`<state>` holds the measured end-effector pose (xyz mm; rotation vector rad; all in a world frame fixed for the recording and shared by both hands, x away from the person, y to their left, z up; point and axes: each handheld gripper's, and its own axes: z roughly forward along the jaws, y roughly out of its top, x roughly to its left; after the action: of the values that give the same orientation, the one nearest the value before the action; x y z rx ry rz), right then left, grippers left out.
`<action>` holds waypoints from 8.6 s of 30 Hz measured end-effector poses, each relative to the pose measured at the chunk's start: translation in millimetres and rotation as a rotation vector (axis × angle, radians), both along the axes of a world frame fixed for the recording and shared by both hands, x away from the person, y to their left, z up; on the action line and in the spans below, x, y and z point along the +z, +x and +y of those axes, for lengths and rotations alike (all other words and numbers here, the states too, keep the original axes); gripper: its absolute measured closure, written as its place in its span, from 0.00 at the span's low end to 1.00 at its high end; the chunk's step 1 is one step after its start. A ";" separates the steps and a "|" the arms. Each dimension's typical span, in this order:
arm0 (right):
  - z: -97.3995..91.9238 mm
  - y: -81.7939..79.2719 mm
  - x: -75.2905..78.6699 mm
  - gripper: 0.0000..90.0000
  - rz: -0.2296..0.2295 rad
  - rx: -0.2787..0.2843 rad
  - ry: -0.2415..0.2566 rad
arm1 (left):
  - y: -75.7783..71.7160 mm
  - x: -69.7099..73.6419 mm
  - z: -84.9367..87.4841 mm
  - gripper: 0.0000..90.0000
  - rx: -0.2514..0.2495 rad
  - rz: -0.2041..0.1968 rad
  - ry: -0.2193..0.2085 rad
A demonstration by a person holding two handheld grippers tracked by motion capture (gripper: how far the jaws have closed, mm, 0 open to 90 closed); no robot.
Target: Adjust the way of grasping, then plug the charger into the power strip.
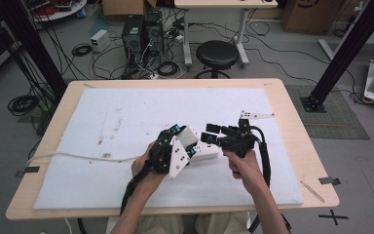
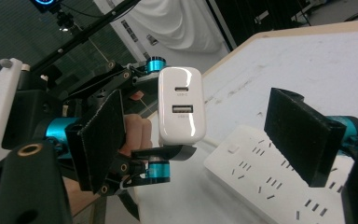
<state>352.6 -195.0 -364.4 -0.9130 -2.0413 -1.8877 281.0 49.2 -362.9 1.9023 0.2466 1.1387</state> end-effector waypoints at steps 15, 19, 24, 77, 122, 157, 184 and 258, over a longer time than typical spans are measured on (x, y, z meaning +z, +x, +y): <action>13.2 2.4 -5.7 0.23 0.021 0.026 -0.018 | 0.0 -1.9 -12.9 0.47 -0.012 -0.007 0.014; 15.8 2.8 -7.3 0.28 0.026 0.031 -0.029 | -0.7 -2.3 -15.5 0.47 -0.017 -0.007 0.017; 16.6 3.1 -7.5 0.28 0.025 0.034 -0.021 | -0.7 -2.6 -17.2 0.47 -0.018 -0.008 0.014; 21.9 3.1 -14.8 0.56 -0.003 0.059 -0.022 | -2.2 -1.6 -22.8 0.47 -0.028 -0.017 0.009; 19.1 2.9 -15.0 0.70 0.007 0.044 -0.018 | -2.3 0.7 -18.8 0.31 -0.054 0.057 -0.021; -19.2 5.2 -9.5 0.70 -0.126 -0.034 -0.158 | 5.5 15.0 109.5 0.26 0.042 0.453 -0.453; -10.7 34.3 6.3 0.70 -0.288 0.076 -0.389 | -27.3 -1.7 167.1 0.27 0.171 0.454 -0.556; 66.3 117.0 -17.1 0.70 -0.452 0.667 -0.849 | -42.3 -20.5 186.7 0.30 0.240 0.492 -0.548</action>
<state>469.6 -128.7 -381.5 0.1664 -2.9657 -0.8975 238.7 235.8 -383.4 1.6437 0.9755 0.6332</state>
